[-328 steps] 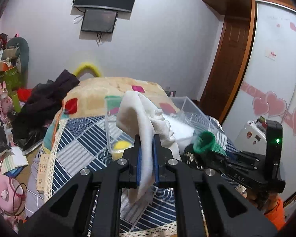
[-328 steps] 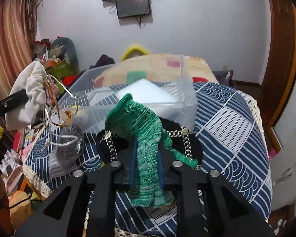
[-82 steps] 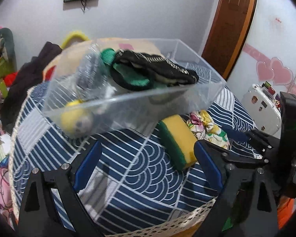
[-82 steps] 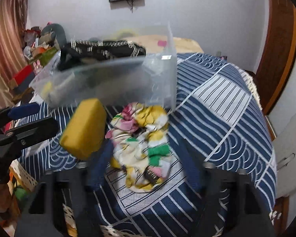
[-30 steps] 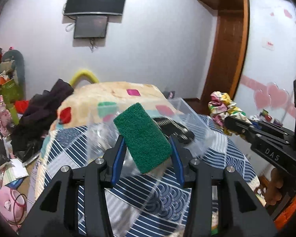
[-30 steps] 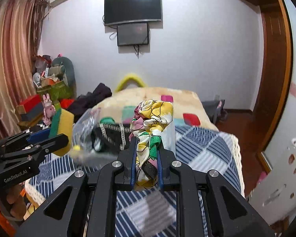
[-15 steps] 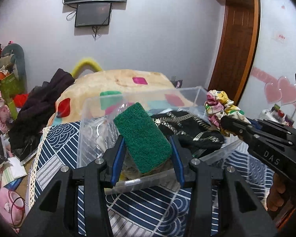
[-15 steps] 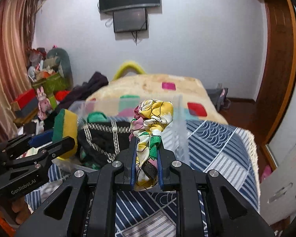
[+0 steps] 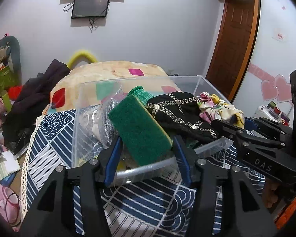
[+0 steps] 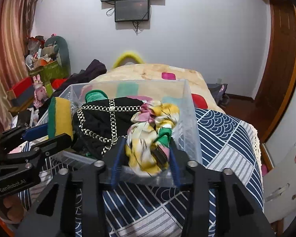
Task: Organize soft objects
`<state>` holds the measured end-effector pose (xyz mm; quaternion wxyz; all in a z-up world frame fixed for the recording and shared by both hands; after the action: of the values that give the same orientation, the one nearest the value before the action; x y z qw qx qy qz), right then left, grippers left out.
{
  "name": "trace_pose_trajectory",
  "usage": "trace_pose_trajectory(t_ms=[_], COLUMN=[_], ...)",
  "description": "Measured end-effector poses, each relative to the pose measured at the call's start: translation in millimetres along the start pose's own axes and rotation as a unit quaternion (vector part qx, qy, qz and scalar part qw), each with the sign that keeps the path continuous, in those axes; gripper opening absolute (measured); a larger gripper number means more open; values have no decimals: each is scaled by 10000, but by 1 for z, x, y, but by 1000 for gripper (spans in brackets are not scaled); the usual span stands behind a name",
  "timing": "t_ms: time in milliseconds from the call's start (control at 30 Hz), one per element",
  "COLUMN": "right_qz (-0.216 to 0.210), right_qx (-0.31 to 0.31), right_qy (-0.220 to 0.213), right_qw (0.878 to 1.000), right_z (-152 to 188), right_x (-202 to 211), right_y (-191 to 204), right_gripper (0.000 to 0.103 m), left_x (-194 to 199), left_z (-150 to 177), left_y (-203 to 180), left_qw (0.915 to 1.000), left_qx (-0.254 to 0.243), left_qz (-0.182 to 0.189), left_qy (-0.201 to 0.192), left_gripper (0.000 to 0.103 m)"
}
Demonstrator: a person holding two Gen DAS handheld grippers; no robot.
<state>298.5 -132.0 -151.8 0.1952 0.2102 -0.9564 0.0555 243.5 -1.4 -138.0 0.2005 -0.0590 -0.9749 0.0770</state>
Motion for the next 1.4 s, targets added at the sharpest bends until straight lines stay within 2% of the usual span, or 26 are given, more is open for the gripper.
trace_pose_trajectory(t_ms=[100, 267, 500, 667, 767, 933, 1000, 1400], right_qz=[8, -21, -56, -95, -114, -109, -71, -28], right_qx=[-120, -227, -144, -73, -50, -81, -89, -28], right_qy=[-73, -205, -728, -1176, -1416, -1730, -1824, -2047], right_qw=[9999, 9995, 9972, 9930, 9898, 9848, 9832, 9788], right_z=[-2, -8, -30, -43, -50, -59, -61, -58], right_x=[8, 24, 60, 87, 102, 119, 123, 136], right_y=[-5, -10, -4, 6, 11, 14, 14, 19], right_gripper=[50, 52, 65, 75, 84, 90, 99, 102], left_x=[9, 33, 81, 116, 132, 153, 159, 170], left_z=[-2, -14, -37, -48, -55, -62, -63, -63], left_y=[1, -1, -6, -17, -20, -22, -23, -27], left_qw=[10000, 9997, 9966, 9924, 9893, 9849, 9834, 9793], left_qx=[37, 47, -10, -117, -163, -170, -185, -309], left_qz=[20, 16, -52, -64, -148, -216, -246, -284], left_qy=[-36, -257, -821, -1220, -1441, -1708, -1789, -1981], left_gripper=[55, 56, 68, 72, 79, 88, 92, 95])
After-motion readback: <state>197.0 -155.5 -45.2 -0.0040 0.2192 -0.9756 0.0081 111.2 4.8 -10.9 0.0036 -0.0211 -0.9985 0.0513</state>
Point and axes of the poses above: each gripper's, at about its wrist camera, not at the fingertips, and x roughly against the way its jaws point, y to its left, z to its underside, the point moved 7 cm from there along -x, roughly the way its jaws point, and after that the axes turned 12 degrees about -y, right-handed, at the moved point
